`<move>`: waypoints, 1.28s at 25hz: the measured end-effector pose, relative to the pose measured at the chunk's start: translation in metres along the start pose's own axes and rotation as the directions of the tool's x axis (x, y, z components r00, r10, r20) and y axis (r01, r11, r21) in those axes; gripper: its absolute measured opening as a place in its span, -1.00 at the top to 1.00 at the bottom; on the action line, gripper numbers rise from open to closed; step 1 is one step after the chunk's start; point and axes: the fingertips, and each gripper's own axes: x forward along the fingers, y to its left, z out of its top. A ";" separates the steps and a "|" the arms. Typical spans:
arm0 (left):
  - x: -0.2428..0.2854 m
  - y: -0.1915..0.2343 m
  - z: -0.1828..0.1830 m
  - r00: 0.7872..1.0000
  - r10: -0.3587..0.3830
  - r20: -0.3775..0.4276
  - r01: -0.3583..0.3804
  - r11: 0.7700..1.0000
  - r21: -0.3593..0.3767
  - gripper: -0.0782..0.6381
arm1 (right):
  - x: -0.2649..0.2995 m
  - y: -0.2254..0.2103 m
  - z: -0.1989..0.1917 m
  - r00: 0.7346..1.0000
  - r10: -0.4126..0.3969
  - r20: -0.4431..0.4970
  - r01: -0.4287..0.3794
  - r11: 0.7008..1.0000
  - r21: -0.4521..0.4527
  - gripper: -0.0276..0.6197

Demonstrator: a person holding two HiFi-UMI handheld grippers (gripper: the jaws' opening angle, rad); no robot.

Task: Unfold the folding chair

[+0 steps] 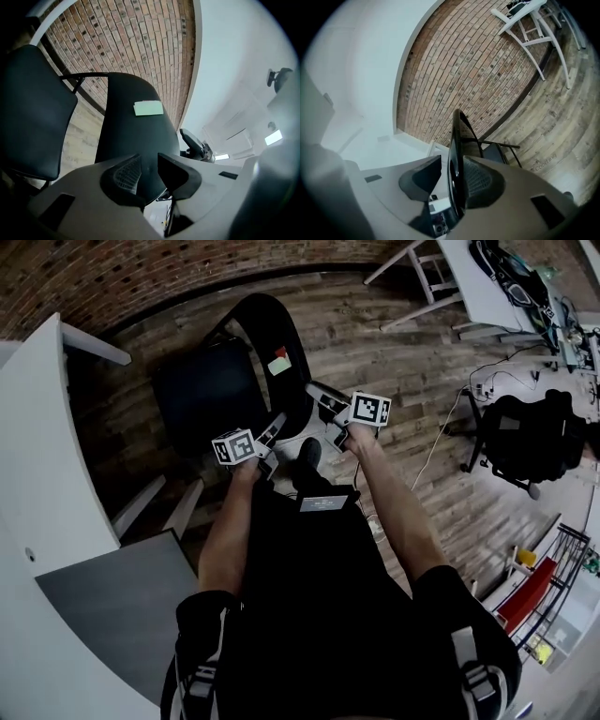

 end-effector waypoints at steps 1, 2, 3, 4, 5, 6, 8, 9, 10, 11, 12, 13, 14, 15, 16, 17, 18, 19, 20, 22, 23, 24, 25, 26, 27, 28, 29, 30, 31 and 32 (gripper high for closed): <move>-0.002 -0.005 0.005 1.000 -0.005 0.021 0.005 1.000 0.004 0.48 | -0.007 0.001 0.001 1.000 0.013 -0.006 -0.013 1.000 -0.002 0.45; -0.003 -0.011 0.011 0.999 -0.010 0.045 0.009 1.000 0.012 0.48 | -0.013 0.004 0.002 0.999 0.030 -0.016 -0.030 1.000 -0.007 0.45; -0.004 -0.018 0.018 0.998 -0.016 0.068 0.014 1.000 0.023 0.48 | -0.019 0.007 0.002 0.998 0.053 -0.027 -0.054 0.998 -0.011 0.46; -0.004 -0.027 0.025 0.996 -0.026 0.089 0.023 0.999 0.035 0.48 | -0.025 0.012 0.003 0.996 0.082 -0.036 -0.082 0.997 -0.014 0.46; -0.004 -0.039 0.033 0.993 -0.042 0.108 0.037 0.998 0.050 0.48 | -0.029 0.018 0.004 0.993 0.110 -0.044 -0.111 0.994 -0.017 0.46; -0.003 -0.049 0.039 0.990 -0.058 0.125 0.050 0.997 0.067 0.48 | -0.032 0.023 0.005 0.990 0.133 -0.054 -0.134 0.991 -0.021 0.46; -0.002 -0.068 0.044 0.986 -0.072 0.152 0.057 0.993 0.102 0.48 | -0.041 0.031 0.004 0.983 0.165 -0.079 -0.168 0.986 -0.025 0.46; -0.001 -0.077 0.042 0.984 -0.074 0.162 0.055 0.992 0.116 0.48 | -0.047 0.035 0.002 0.979 0.179 -0.094 -0.182 0.983 -0.028 0.46; 0.001 -0.086 0.038 0.982 -0.075 0.171 0.054 0.990 0.127 0.48 | -0.054 0.039 0.000 0.975 0.194 -0.110 -0.199 0.980 -0.032 0.46; 0.003 -0.095 0.032 0.981 -0.075 0.181 0.051 0.990 0.134 0.48 | -0.063 0.042 -0.001 0.970 0.211 -0.123 -0.216 0.976 -0.033 0.46; 0.005 -0.103 0.025 0.979 -0.073 0.192 0.047 0.990 0.136 0.48 | -0.072 0.045 -0.001 0.964 0.229 -0.135 -0.235 0.972 -0.032 0.46; 0.007 -0.111 0.018 0.976 -0.069 0.206 0.042 0.990 0.135 0.48 | -0.082 0.047 -0.002 0.959 0.245 -0.145 -0.251 0.968 -0.027 0.46; 0.007 -0.118 0.010 0.974 -0.062 0.219 0.033 0.990 0.134 0.48 | -0.092 0.048 -0.003 0.954 0.259 -0.153 -0.265 0.964 -0.020 0.46; 0.007 -0.126 0.001 0.972 -0.054 0.229 0.023 0.991 0.135 0.48 | -0.102 0.048 -0.004 0.949 0.274 -0.159 -0.279 0.960 -0.013 0.46; 0.007 -0.133 -0.008 0.971 -0.047 0.236 0.014 0.990 0.140 0.48 | -0.113 0.051 -0.005 0.942 0.295 -0.162 -0.301 0.954 -0.010 0.46; 0.006 -0.141 -0.016 0.969 -0.045 0.242 0.009 0.989 0.147 0.48 | -0.122 0.055 -0.005 0.931 0.325 -0.164 -0.332 0.943 -0.012 0.46; 0.006 -0.151 -0.022 0.968 -0.043 0.246 0.004 0.988 0.154 0.48 | -0.131 0.060 -0.004 0.920 0.353 -0.167 -0.362 0.932 -0.021 0.46; 0.006 -0.161 -0.027 0.968 -0.040 0.247 -0.001 0.986 0.164 0.48 | -0.137 0.063 -0.003 0.911 0.375 -0.173 -0.386 0.922 -0.029 0.46; 0.006 -0.172 -0.031 0.969 -0.039 0.244 -0.006 0.984 0.178 0.48 | -0.143 0.067 -0.004 0.901 0.395 -0.180 -0.407 0.913 -0.031 0.46; 0.006 -0.192 -0.040 0.972 -0.041 0.230 -0.010 0.976 0.216 0.48 | -0.151 0.077 -0.008 0.879 0.436 -0.196 -0.447 0.894 -0.017 0.46; 0.005 -0.201 -0.044 0.974 -0.042 0.222 -0.011 0.972 0.235 0.48 | -0.155 0.081 -0.011 0.867 0.455 -0.204 -0.465 0.885 -0.003 0.46; 0.004 -0.210 -0.047 0.975 -0.040 0.217 -0.016 0.968 0.250 0.48 | -0.158 0.085 -0.016 0.856 0.472 -0.213 -0.480 0.877 0.014 0.46; 0.003 -0.219 -0.049 0.976 -0.033 0.213 -0.025 0.965 0.261 0.48 | -0.161 0.090 -0.021 0.844 0.489 -0.222 -0.495 0.868 0.030 0.46; 0.000 -0.228 -0.050 0.977 -0.025 0.212 -0.034 0.962 0.271 0.48 | -0.164 0.099 -0.025 0.831 0.507 -0.230 -0.513 0.858 0.036 0.46; -0.002 -0.237 -0.049 0.977 -0.021 0.211 -0.040 0.959 0.280 0.48 | -0.166 0.109 -0.027 0.818 0.524 -0.238 -0.532 0.846 0.035 0.46; -0.003 -0.246 -0.047 0.977 -0.022 0.211 -0.041 0.956 0.290 0.48 | -0.169 0.119 -0.030 0.805 0.540 -0.246 -0.549 0.835 0.034 0.46; -0.005 -0.254 -0.045 0.977 -0.026 0.213 -0.040 0.953 0.299 0.48 | -0.171 0.129 -0.032 0.794 0.553 -0.255 -0.564 0.825 0.033 0.46; -0.006 -0.262 -0.043 0.976 -0.031 0.217 -0.038 0.951 0.307 0.48 | -0.173 0.139 -0.033 0.783 0.565 -0.262 -0.579 0.815 0.028 0.46; -0.007 -0.270 -0.042 0.975 -0.036 0.220 -0.036 0.949 0.313 0.48 | -0.175 0.149 -0.035 0.772 0.576 -0.269 -0.594 0.804 0.018 0.46; -0.009 -0.277 -0.042 0.974 -0.042 0.222 -0.032 0.947 0.318 0.48 | -0.177 0.159 -0.037 0.762 0.586 -0.276 -0.608 0.794 0.006 0.46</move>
